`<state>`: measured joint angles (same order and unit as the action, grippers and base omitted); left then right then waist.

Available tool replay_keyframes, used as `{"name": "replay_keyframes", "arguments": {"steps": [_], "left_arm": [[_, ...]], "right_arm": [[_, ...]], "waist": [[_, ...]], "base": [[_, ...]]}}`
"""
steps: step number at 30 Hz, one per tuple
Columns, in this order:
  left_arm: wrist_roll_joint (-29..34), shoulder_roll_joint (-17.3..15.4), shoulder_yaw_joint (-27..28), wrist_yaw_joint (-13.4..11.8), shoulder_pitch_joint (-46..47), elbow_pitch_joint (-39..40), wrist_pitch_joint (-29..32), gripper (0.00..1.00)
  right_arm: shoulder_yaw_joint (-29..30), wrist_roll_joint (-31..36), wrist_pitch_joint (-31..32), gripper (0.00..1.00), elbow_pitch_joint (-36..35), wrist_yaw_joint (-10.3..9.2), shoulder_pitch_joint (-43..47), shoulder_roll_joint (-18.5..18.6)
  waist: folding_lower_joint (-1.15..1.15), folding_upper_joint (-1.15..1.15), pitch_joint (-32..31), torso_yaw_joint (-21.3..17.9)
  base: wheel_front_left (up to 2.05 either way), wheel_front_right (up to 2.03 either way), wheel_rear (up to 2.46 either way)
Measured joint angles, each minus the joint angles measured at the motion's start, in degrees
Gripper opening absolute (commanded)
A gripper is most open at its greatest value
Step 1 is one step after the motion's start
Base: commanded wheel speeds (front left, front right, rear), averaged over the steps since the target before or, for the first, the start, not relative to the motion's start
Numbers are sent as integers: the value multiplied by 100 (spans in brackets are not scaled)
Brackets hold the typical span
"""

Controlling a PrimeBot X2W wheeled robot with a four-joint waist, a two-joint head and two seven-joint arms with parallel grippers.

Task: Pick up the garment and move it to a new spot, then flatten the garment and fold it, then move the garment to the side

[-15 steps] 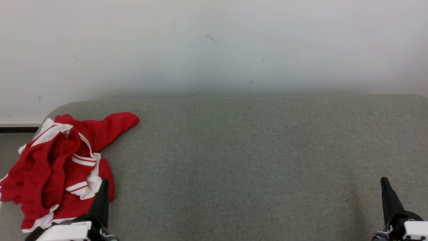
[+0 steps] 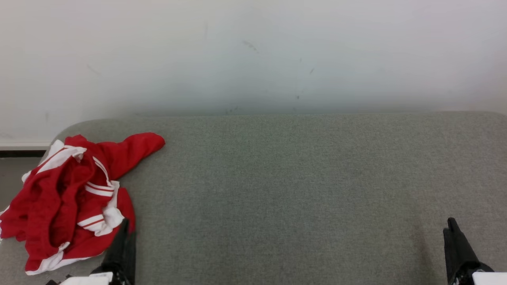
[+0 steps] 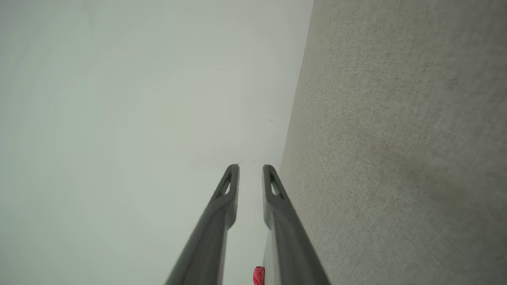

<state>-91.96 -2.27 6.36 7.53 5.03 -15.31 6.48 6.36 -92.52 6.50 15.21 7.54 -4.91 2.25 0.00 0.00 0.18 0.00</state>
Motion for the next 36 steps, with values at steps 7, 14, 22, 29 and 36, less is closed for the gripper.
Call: {"name": "replay_keyframes", "arguments": {"steps": [7, 14, 22, 29, 36], "left_arm": [[0, 35, -80, 0, -95, -12, -156, 100], [164, 34, -130, 0, -86, 179, -355, 100], [955, 31, -153, 0, -82, 378, -539, 100], [1766, 27, -110, 0, -82, 487, -711, 100], [2572, 24, -124, 0, -83, 603, -860, 100]], "right_arm": [[-148, 7, -155, 100, 30, 0, 111, -40], [-360, 124, -354, 100, -155, 0, 93, -36], [-564, 865, -554, 100, -367, 0, 53, -29], [-724, 1608, -713, 100, -490, 0, 52, -20], [-838, 2474, -859, 100, -573, 0, 43, -8]], "waist": [[0, 0, 5, 0], [0, 0, 11, -3], [0, 0, 23, -14], [0, 0, 20, -15], [0, 0, 15, -11]], "base": [[0, 0, 0], [0, 0, 0], [0, 0, 0], [0, 0, 0], [0, 0, 0]]}}
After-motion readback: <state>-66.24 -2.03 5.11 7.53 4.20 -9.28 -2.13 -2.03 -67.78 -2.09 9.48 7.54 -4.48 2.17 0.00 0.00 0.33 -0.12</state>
